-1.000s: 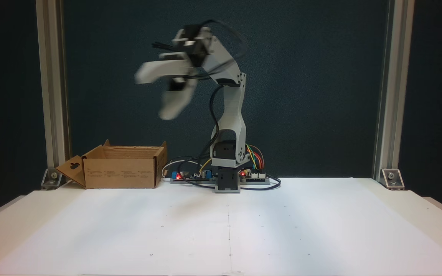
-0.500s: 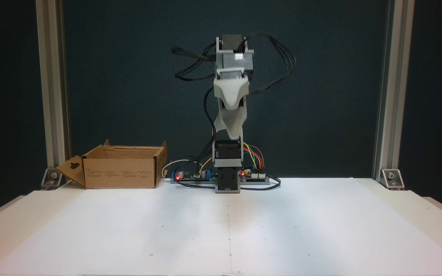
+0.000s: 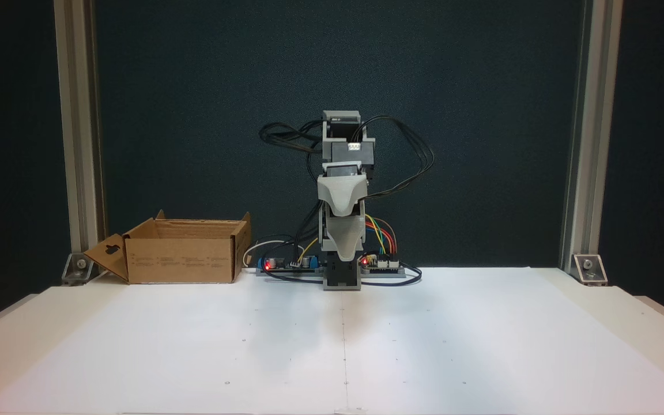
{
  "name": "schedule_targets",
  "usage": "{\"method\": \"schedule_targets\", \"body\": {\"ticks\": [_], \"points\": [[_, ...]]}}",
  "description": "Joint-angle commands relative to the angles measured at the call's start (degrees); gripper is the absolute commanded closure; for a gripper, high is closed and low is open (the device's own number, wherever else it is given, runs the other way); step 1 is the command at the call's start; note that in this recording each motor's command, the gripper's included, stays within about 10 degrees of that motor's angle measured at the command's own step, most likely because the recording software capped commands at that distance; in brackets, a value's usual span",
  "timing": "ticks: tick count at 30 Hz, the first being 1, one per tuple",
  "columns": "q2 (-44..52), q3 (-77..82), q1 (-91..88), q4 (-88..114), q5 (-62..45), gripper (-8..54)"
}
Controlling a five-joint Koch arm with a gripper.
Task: Grasp a green dice and put it in the bin.
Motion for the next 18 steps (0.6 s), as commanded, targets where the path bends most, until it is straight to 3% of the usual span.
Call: {"method": "schedule_targets", "body": {"ticks": [1, 5, 18], "points": [[2.64, -1.23, -0.44, -7.54, -1.23, 1.4], [7.29, 3.25, 0.53, -16.06, -1.14, 1.2], [8.88, 22.76, 4.22, -39.44, -5.01, -0.1]]}}
